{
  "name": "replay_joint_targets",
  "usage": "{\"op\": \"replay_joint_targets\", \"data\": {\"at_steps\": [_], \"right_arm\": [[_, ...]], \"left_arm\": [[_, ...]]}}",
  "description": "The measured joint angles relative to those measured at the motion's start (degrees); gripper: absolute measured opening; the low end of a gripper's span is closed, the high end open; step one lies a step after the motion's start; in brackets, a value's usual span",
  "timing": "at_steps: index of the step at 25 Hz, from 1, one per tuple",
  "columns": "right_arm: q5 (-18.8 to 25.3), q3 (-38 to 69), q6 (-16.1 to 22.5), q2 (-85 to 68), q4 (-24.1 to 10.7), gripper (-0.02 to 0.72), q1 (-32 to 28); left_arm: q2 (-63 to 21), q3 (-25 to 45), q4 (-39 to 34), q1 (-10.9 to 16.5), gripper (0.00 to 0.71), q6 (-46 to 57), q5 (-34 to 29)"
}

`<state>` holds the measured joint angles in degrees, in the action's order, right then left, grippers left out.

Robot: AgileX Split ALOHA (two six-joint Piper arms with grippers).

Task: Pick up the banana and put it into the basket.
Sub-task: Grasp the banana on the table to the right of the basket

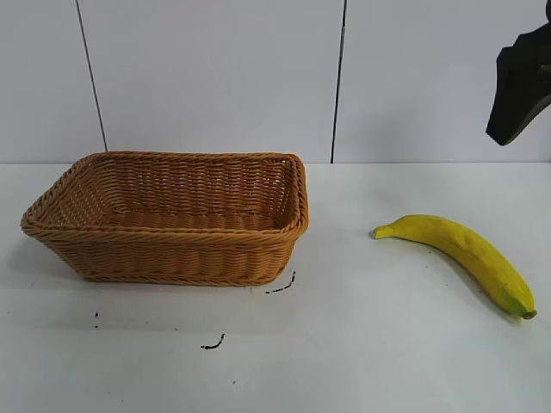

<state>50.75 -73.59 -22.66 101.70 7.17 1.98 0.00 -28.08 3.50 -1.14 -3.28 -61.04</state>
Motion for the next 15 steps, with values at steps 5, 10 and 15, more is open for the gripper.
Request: {"op": "replay_joint_targets", "data": {"at_steps": [5, 10, 15], "right_arm": [[-3.6, 0.0, 1.5, 6.8, 0.0, 0.696, 0.0], [-8.8, 0.0, 4.2, 13.2, -0.2, 0.696, 0.0], [-14.0, -0.1, 5.1, 17.5, -0.5, 0.696, 0.0]], "left_arm": [[0.0, 0.0, 0.0, 0.0, 0.695, 0.0, 0.0], [0.0, 0.0, 0.0, 0.0, 0.695, 0.0, 0.0], [0.0, 0.0, 0.0, 0.0, 0.695, 0.0, 0.0]]}}
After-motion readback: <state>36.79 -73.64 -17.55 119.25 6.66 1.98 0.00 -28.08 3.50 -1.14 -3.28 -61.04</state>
